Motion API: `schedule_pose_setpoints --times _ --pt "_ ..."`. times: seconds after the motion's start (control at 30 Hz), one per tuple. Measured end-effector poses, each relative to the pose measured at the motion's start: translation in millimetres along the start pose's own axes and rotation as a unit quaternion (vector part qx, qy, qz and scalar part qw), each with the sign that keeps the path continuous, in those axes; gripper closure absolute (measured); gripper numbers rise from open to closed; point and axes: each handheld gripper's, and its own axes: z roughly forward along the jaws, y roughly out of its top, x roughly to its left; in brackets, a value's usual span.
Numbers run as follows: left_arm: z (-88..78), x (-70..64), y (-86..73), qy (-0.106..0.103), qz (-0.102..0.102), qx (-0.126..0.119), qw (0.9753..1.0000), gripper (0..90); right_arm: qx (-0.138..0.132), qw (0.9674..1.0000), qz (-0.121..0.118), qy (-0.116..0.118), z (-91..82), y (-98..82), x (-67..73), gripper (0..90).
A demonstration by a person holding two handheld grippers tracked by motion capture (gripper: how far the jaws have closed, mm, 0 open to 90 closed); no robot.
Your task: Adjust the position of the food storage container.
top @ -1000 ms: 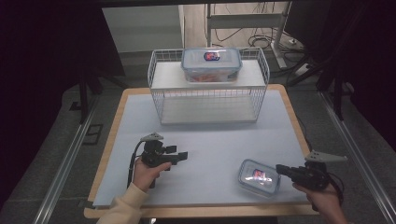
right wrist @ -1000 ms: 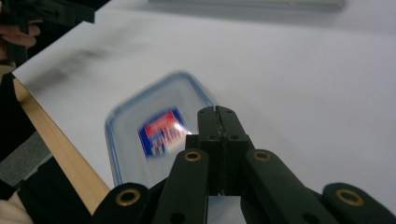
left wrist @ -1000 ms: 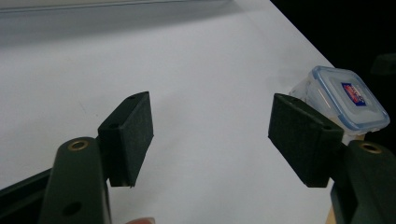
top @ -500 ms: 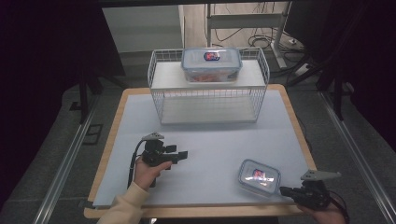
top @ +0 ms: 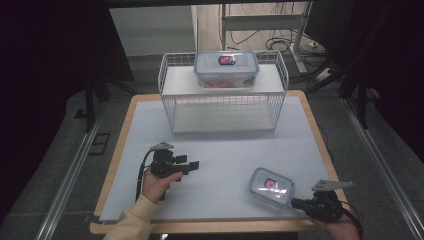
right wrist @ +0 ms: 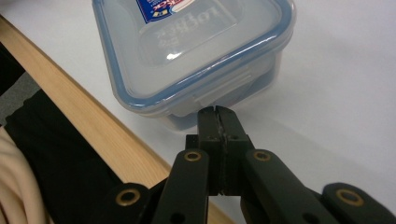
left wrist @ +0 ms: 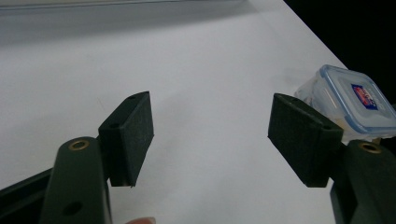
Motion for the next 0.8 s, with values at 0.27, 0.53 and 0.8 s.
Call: schedule_pose_setpoints --times 0.27,0.53,0.8 --pt "-9.3 7.4 -8.0 0.012 -0.012 -0.005 0.9998 30.8 -0.002 0.9999 -0.01 0.005 21.0 19.3 6.1 89.1" --pt "-14.3 13.6 -13.7 0.022 -0.019 -0.005 0.9996 30.8 0.003 0.9995 -0.028 0.016 43.1 42.0 14.5 89.1" --pt "-16.6 17.8 -16.0 0.028 -0.021 -0.004 0.9994 30.8 0.005 0.9982 -0.054 0.028 80.1 79.5 27.4 89.1"
